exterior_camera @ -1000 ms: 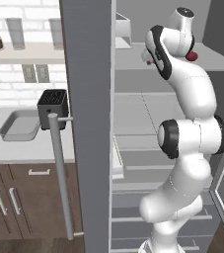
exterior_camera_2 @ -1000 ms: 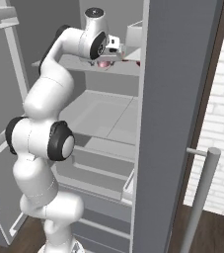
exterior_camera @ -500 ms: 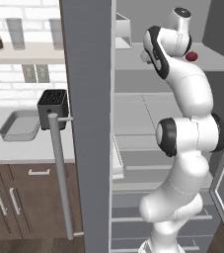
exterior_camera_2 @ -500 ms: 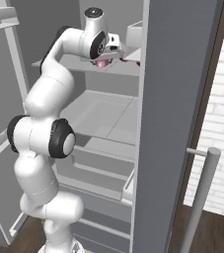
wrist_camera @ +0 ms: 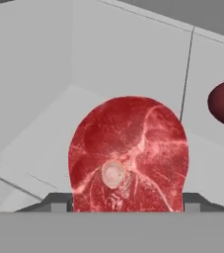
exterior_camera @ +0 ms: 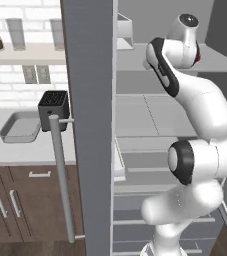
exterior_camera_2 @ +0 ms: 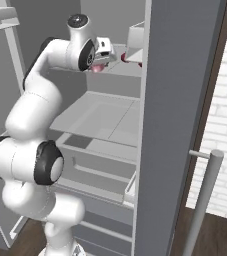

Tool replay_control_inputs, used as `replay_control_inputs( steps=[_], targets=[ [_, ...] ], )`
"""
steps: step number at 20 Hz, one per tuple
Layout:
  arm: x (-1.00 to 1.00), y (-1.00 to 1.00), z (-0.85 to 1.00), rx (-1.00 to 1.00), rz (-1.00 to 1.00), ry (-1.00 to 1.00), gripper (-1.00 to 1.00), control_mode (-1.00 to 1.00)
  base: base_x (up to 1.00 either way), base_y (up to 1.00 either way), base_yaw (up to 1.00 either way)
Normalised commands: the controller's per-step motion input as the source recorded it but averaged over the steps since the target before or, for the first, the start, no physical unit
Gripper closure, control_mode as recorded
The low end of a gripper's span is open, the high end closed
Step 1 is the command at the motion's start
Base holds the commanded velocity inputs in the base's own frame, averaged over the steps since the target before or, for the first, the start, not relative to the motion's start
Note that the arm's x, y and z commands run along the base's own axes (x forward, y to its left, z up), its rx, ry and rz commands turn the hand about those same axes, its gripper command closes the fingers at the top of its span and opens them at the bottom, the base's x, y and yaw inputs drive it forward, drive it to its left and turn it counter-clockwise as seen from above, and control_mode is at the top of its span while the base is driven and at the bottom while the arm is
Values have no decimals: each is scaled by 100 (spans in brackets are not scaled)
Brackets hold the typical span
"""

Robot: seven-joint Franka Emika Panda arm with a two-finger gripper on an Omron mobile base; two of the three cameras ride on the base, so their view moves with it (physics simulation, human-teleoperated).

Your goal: Place one tomato and one steak in each tupperware on the nearby counter, to pack two identical lunches.

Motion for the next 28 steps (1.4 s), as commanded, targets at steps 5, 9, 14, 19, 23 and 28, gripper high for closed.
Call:
replay_control_inputs(
  steps=[5,9,14,19,23,28],
  targets=[
    [-100,-1,57,3,0,-1,100,-100,0,0,0],
    [-100,-6,4,-2,0,3,100,-100,0,0,0],
    [-100,-2,-8,0,0,6,100,-100,0,0,0],
    [-100,-2,-36,2,0,7,100,-100,0,0,0],
    [-100,-3,-67,1,0,19,100,-100,0,0,0],
    [-100,-1,-75,0,0,18,100,-100,0,0,0]
  ],
)
